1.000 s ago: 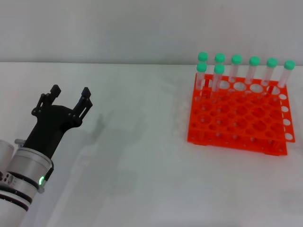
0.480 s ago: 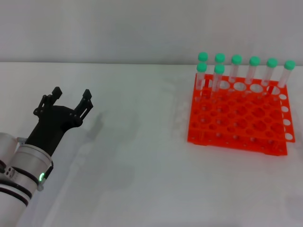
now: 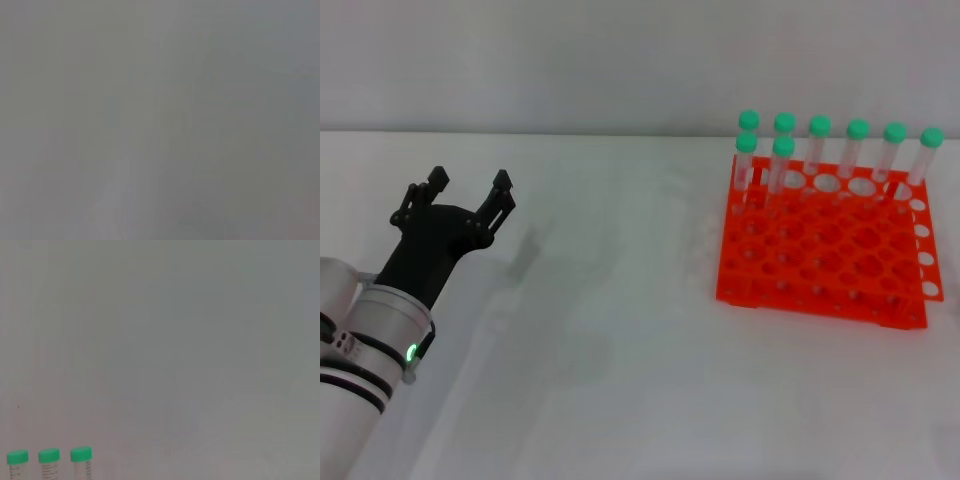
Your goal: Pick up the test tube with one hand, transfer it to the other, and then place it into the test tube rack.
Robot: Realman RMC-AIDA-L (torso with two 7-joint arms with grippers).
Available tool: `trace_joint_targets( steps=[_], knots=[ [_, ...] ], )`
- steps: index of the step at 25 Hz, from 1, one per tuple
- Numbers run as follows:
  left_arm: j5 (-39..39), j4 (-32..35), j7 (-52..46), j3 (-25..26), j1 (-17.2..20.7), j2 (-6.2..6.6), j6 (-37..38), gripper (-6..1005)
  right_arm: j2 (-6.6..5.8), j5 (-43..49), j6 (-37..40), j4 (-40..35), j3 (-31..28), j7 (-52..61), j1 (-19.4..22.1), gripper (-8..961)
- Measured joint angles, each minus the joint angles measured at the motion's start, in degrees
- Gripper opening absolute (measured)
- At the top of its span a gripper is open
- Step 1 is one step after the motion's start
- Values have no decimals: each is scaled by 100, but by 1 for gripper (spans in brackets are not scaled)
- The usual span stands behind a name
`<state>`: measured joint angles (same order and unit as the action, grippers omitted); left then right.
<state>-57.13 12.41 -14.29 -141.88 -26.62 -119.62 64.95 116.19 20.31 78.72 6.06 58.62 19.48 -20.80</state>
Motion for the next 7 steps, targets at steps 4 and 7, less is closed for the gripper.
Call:
trace_joint_targets(
  steps=[4, 7],
  knots=[
    [-57, 12, -116, 3, -19, 4, -4, 843, 0, -1, 14, 45, 0, 23, 11, 868],
    [-70, -7, -140, 3, -29, 13, -62, 843, -1, -1, 27, 33, 0, 24, 10, 868]
  ],
)
